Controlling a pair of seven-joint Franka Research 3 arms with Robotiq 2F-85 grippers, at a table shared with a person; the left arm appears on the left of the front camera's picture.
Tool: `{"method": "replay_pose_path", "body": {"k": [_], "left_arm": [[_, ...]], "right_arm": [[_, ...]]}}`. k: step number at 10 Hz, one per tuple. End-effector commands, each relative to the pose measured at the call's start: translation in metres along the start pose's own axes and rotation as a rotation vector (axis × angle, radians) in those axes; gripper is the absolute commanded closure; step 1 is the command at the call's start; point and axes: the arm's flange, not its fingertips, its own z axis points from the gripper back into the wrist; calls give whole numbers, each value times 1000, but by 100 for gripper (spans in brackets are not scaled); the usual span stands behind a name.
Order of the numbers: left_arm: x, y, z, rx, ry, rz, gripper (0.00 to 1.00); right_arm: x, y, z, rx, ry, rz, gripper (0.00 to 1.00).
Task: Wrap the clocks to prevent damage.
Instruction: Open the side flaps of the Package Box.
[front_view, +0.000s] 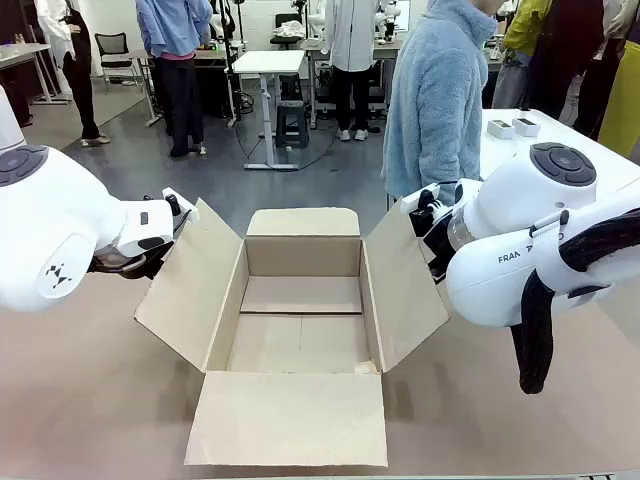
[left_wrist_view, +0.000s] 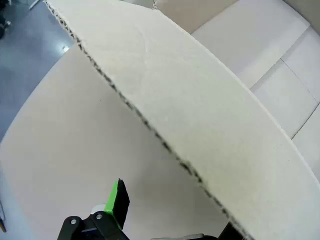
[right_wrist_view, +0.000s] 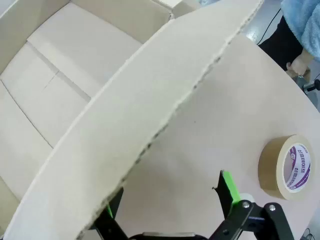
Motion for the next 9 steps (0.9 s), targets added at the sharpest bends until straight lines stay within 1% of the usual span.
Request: {"method": "replay_pose_path", "body": {"k": [1, 9], "left_arm": [[1, 0, 0, 1, -2, 0, 0], [1, 0, 0, 1, -2, 0, 0]], "right_arm": [[0, 0, 0, 0, 0, 0, 0], [0, 0, 0, 0, 0, 0, 0]]}}
